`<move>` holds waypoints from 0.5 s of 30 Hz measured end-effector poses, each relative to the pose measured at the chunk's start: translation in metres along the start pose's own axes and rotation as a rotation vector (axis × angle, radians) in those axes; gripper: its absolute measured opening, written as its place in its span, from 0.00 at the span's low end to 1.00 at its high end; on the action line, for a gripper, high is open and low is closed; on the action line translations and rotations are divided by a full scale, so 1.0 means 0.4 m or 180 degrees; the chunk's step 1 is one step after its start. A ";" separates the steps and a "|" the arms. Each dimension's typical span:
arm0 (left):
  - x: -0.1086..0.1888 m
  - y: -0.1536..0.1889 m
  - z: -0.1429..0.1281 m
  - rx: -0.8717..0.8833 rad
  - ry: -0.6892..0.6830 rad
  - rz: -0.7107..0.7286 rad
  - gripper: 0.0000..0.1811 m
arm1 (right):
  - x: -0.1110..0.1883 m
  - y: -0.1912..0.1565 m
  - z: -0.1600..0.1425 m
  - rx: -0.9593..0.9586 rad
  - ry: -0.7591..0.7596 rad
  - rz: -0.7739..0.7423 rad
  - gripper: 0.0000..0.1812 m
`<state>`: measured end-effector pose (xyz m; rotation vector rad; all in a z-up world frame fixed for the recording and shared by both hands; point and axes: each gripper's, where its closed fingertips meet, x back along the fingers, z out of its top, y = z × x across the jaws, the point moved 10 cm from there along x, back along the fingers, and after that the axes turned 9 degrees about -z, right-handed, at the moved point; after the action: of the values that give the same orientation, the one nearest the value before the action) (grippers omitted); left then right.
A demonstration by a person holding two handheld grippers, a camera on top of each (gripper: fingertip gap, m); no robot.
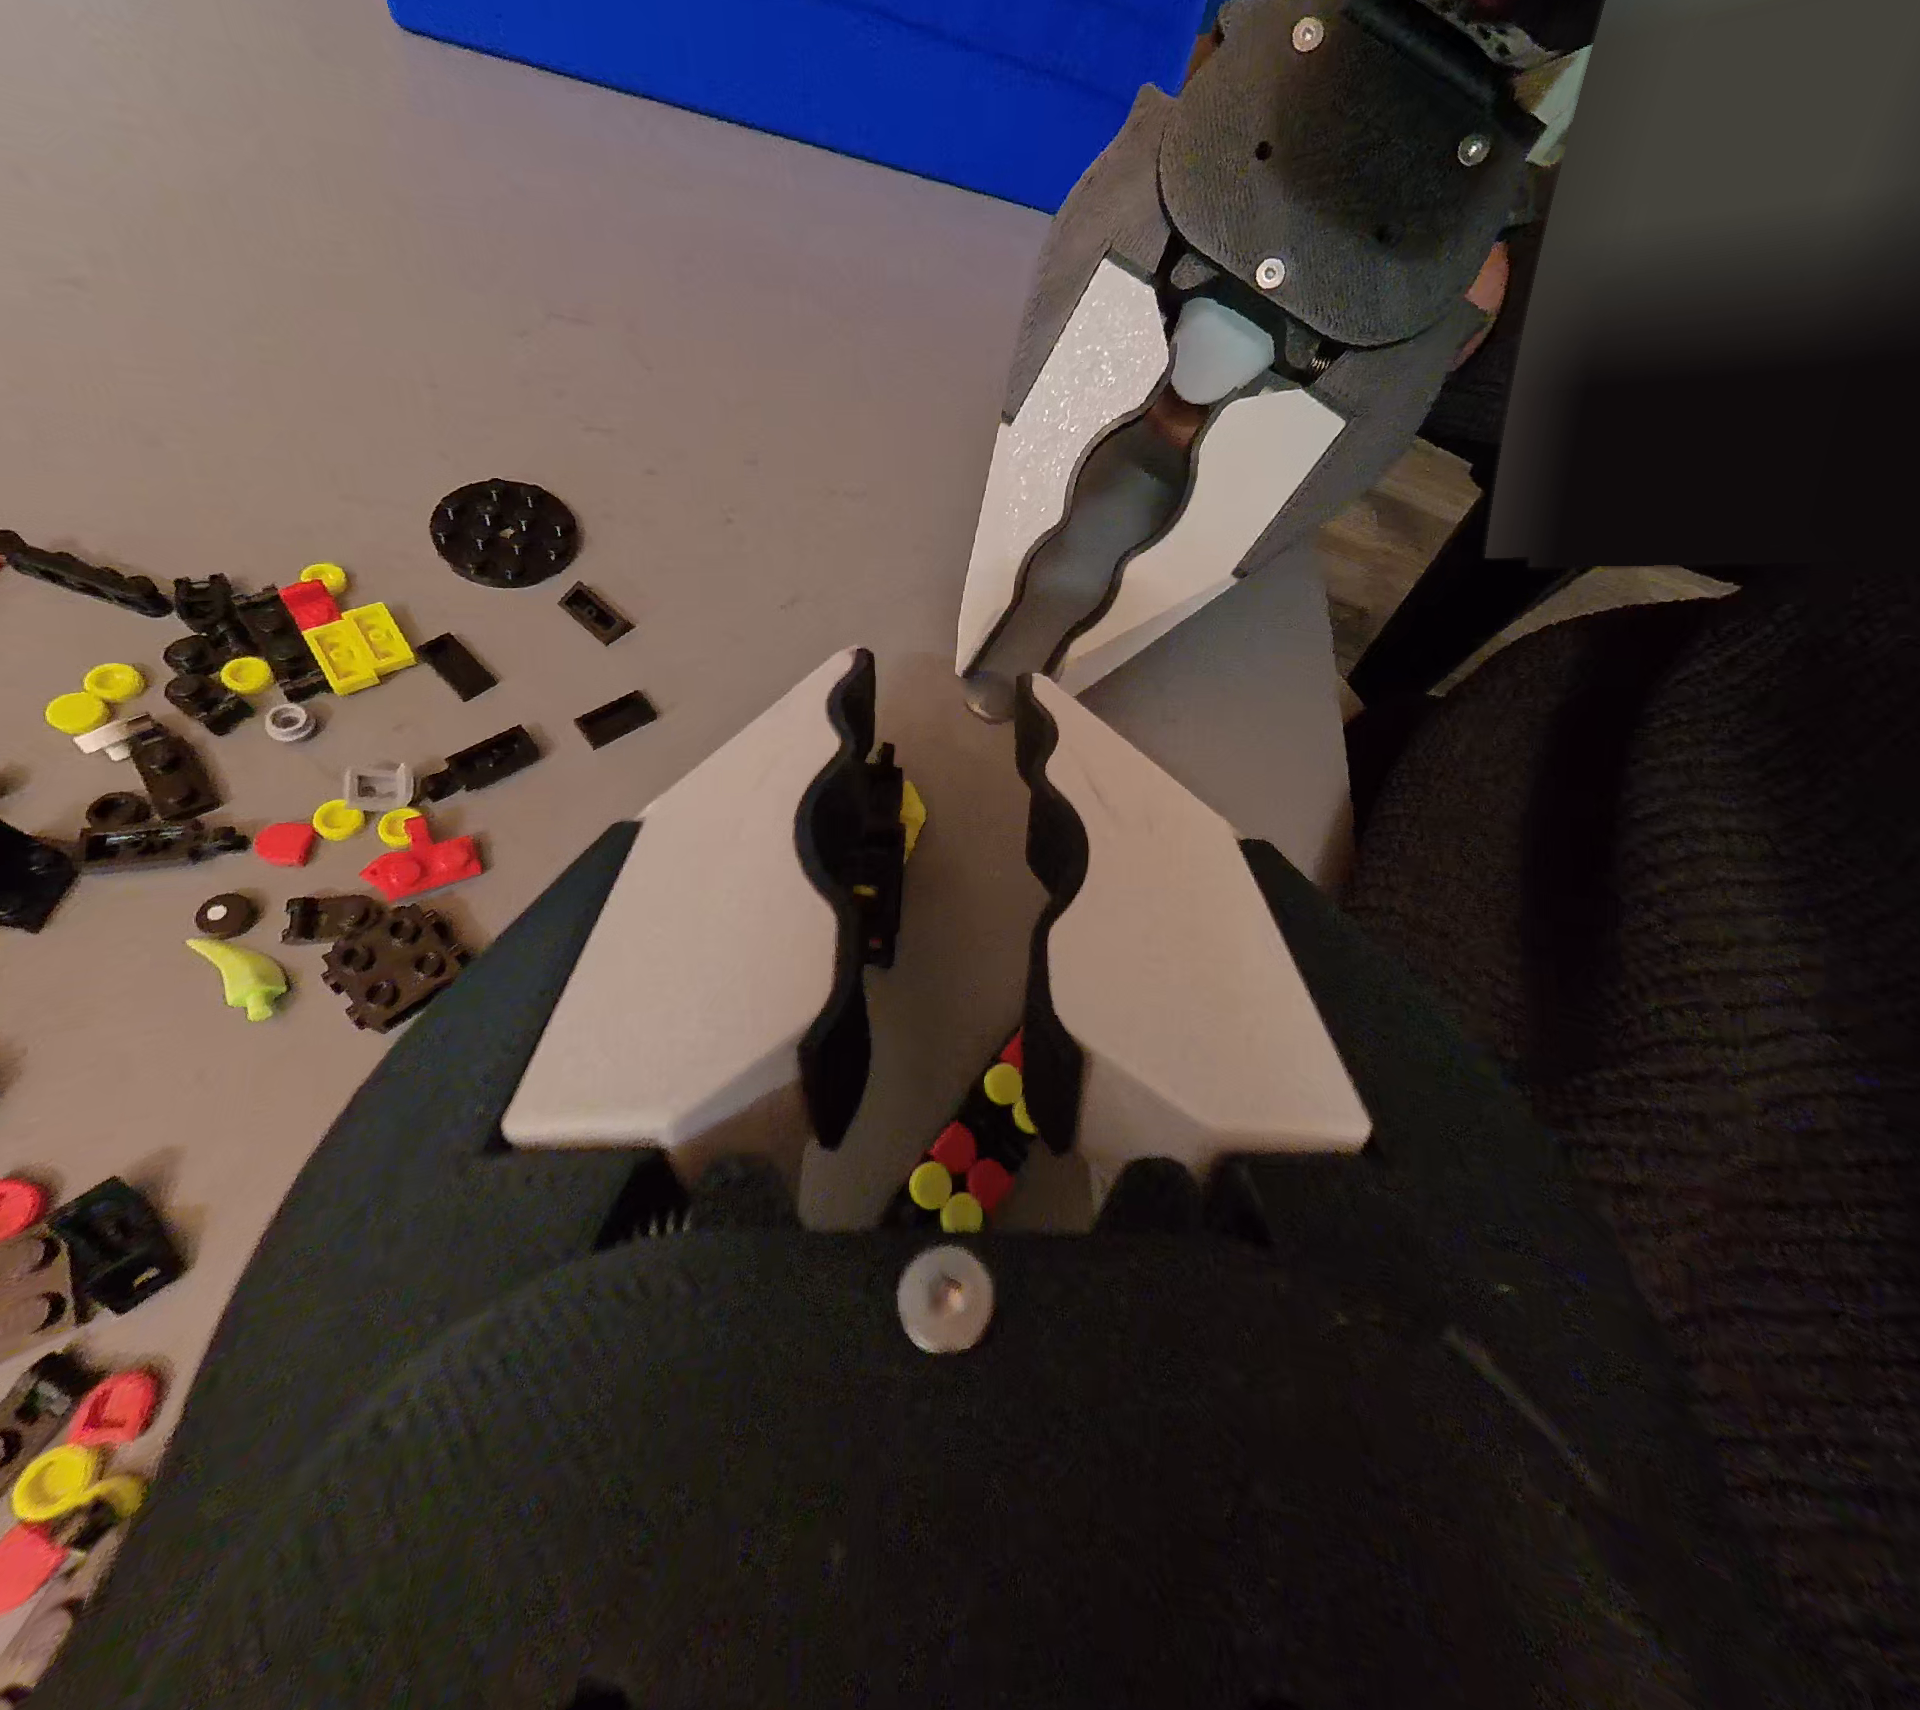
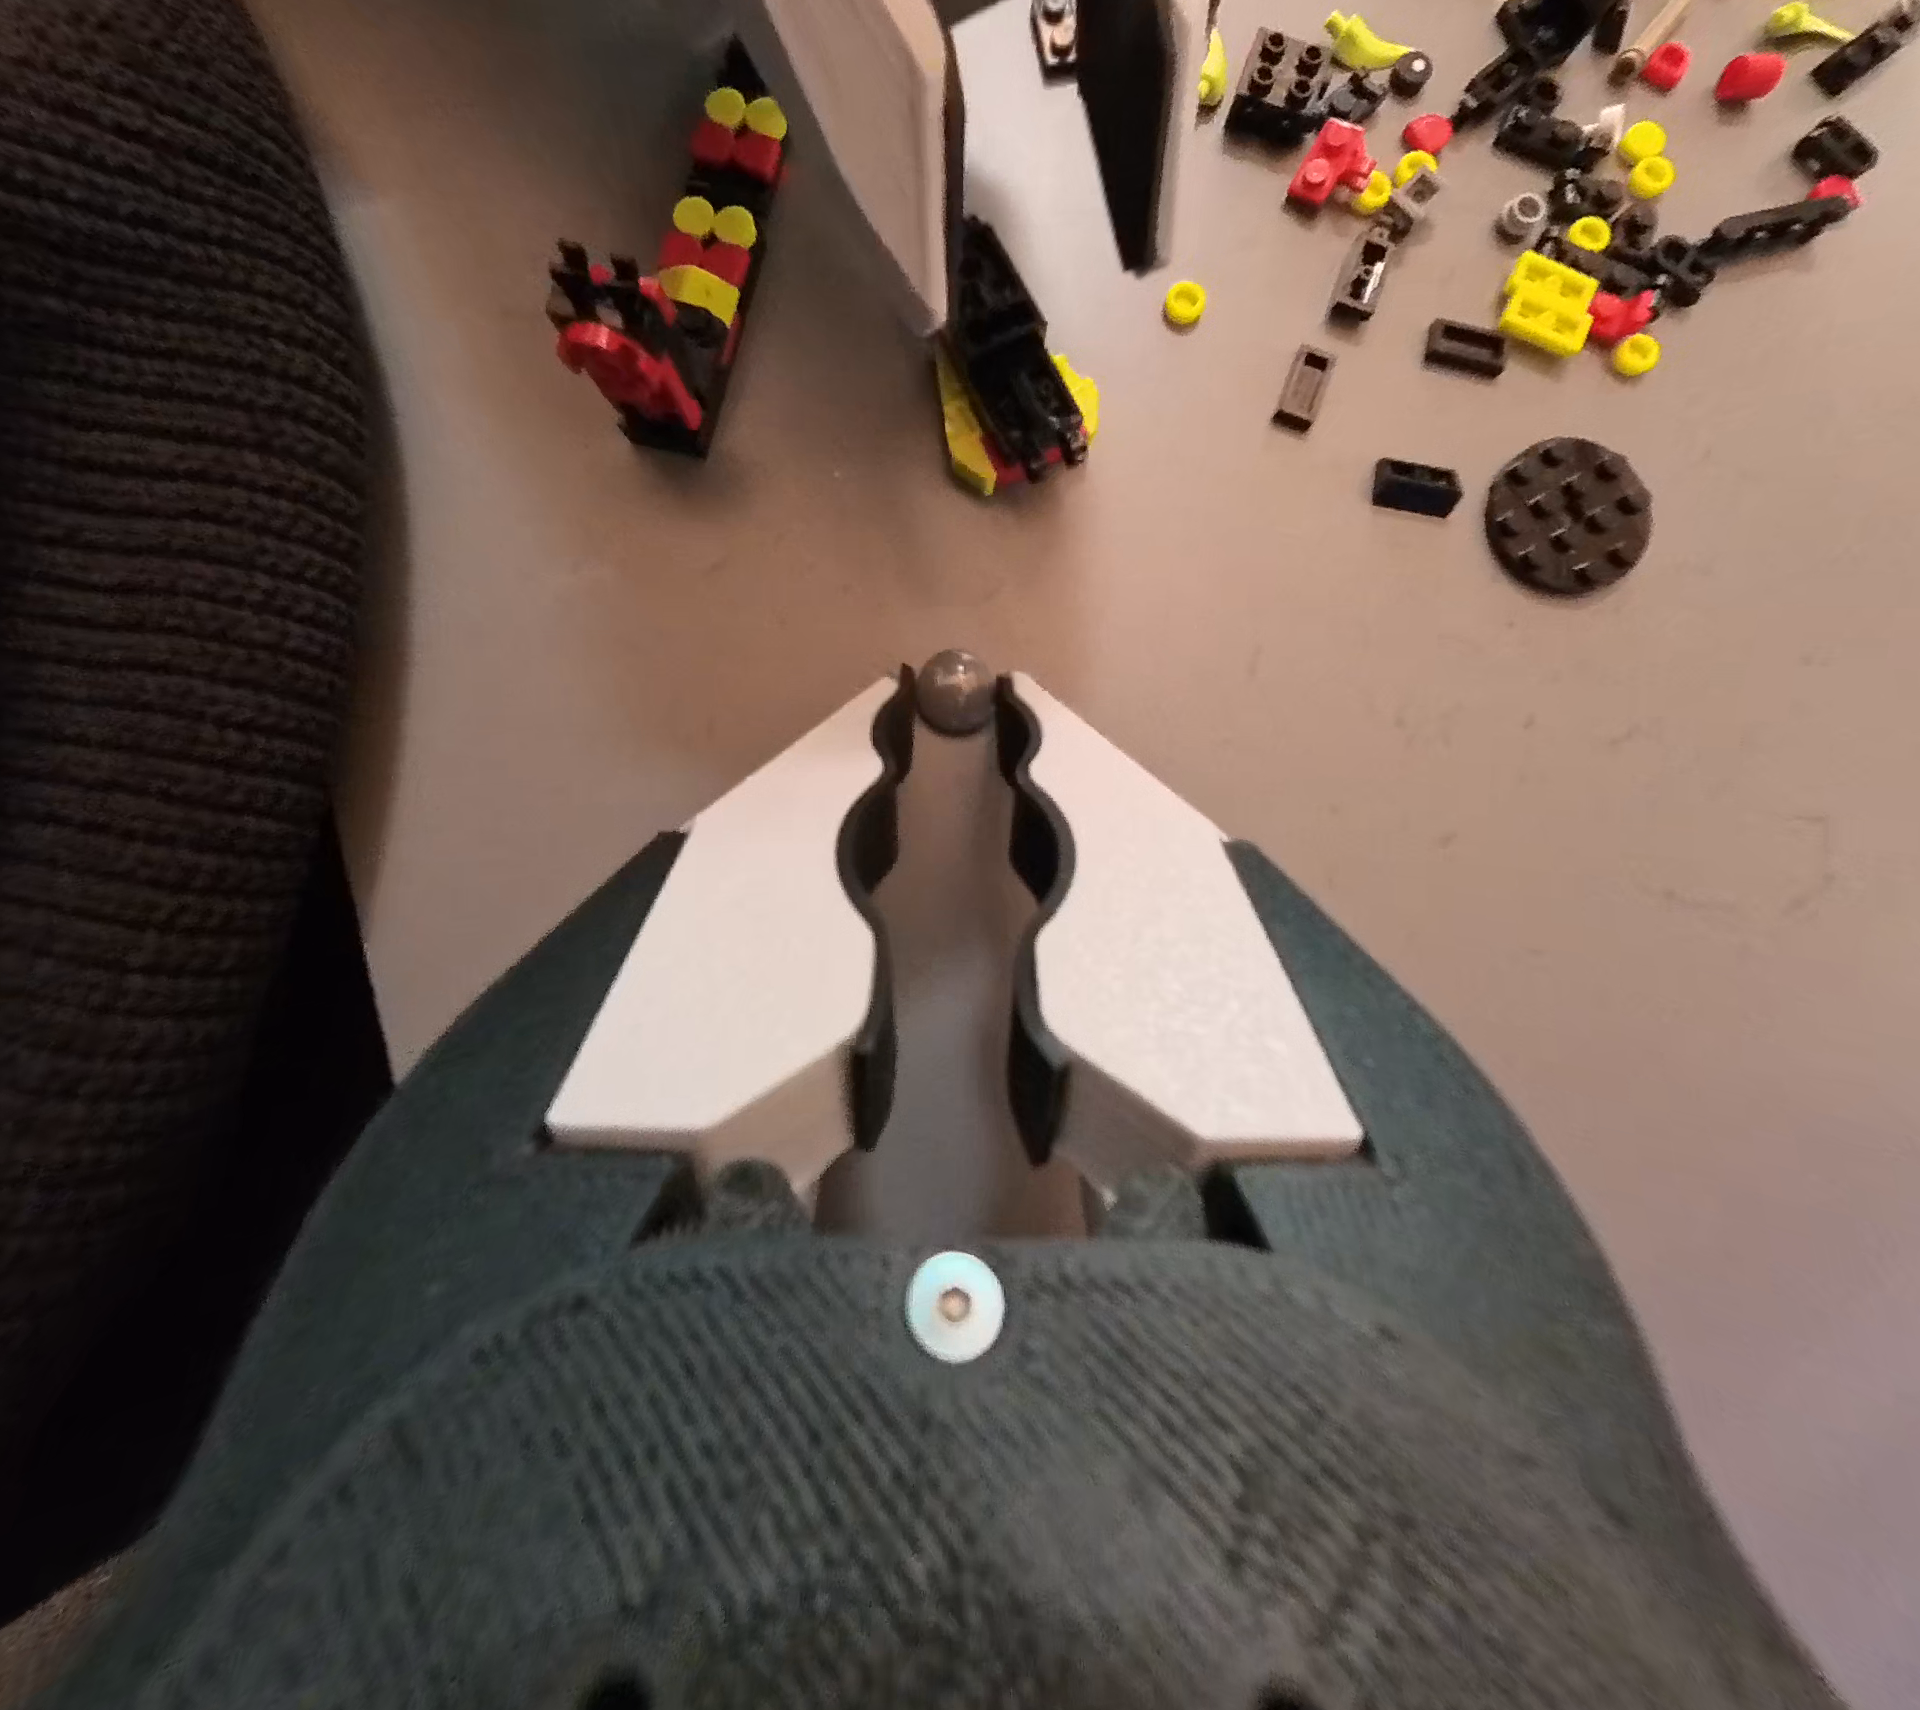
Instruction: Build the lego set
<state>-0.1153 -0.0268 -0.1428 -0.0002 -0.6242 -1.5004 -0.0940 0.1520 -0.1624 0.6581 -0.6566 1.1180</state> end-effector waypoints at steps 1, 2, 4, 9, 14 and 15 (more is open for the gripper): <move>0.002 0.000 -0.001 0.0006 0.0002 0.0016 0.14 | -0.001 0.001 0.001 0.0005 0.0000 0.0011 0.07; 0.005 -0.001 -0.002 0.0012 0.0003 0.0032 0.14 | -0.002 0.001 0.002 0.0009 -0.0002 0.0022 0.07; 0.009 -0.001 -0.004 0.0017 0.0002 0.0068 0.14 | -0.003 0.005 0.003 0.0006 -0.0003 0.0039 0.07; 0.019 0.002 -0.010 0.0014 0.0011 0.0138 0.14 | -0.007 0.015 0.008 -0.0079 0.0019 0.0126 0.06; 0.028 0.004 -0.013 0.0030 0.0035 0.0175 0.14 | -0.001 0.029 0.016 -0.0215 0.0162 0.0207 0.06; 0.030 0.005 -0.014 0.0033 0.0038 0.0178 0.14 | -0.002 0.031 0.015 -0.0226 0.0146 0.0206 0.06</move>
<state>-0.1119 -0.0396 -0.1423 -0.0007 -0.6178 -1.4421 -0.1069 0.1505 -0.1575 0.5522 -0.6793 1.1611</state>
